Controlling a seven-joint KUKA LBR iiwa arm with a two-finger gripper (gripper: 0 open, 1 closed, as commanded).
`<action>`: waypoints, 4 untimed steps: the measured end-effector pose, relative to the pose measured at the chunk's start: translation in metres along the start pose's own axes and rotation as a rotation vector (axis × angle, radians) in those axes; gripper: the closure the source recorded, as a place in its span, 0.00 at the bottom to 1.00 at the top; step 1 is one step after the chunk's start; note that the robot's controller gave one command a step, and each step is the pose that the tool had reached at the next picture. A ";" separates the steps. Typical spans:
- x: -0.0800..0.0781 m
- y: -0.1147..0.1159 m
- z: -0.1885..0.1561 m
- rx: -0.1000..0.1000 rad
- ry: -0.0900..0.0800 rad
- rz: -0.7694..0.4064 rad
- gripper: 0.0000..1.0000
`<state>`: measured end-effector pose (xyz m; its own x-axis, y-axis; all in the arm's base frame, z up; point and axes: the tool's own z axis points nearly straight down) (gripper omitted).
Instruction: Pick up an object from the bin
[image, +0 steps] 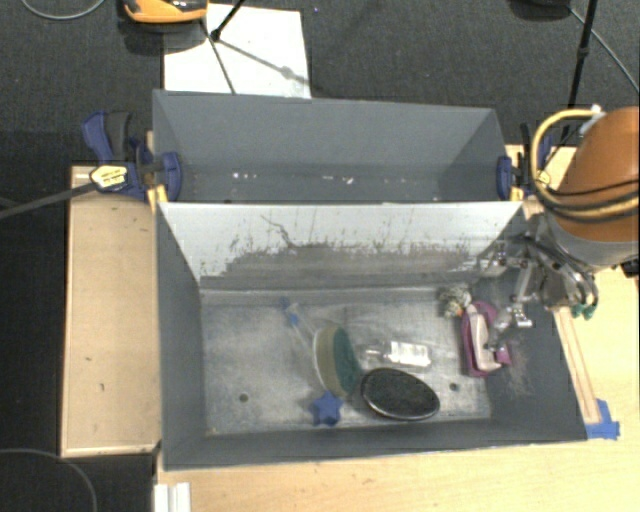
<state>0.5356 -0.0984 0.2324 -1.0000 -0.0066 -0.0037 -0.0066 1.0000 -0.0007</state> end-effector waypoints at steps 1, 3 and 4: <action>-0.005 0.116 0.108 -0.005 0.006 -0.053 0.00; 0.041 0.195 0.159 -0.004 -0.012 -0.163 0.00; 0.039 0.192 0.157 -0.003 -0.017 -0.159 1.00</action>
Offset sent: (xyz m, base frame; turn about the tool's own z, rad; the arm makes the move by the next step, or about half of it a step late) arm 0.0052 0.1096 -0.1042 -0.0444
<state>0.4959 0.0932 0.0748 -0.9862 -0.1645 -0.0207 -0.1646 0.9864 0.0001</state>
